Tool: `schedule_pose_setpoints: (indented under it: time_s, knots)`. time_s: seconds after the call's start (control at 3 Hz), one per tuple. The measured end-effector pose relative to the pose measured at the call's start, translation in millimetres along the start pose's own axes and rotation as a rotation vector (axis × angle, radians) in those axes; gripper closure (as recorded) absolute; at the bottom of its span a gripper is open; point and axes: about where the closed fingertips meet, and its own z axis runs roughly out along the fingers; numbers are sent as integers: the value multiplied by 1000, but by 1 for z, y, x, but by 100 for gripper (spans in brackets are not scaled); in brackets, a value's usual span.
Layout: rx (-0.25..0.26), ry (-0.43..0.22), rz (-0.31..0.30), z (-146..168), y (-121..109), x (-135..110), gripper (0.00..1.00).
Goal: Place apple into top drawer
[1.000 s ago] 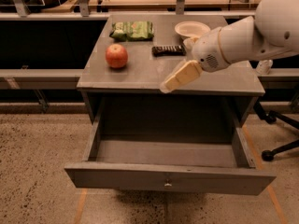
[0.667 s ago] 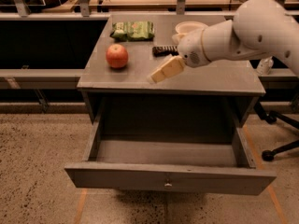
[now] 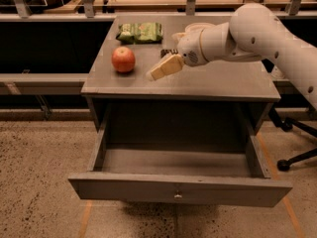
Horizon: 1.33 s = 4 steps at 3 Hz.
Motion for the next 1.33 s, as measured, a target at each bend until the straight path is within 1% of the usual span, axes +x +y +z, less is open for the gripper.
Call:
schedule_pose_setpoints:
  time_s: [0.33,0.67,1.0,1.33]
  knots:
    - [-12,-43,4,29,5,-15,0]
    - [-21,-103,30,75,2,-30,0]
    - [-26,-118,52,103,0,-30,0]
    - [-22,-119,80,128,-7,-27,0]
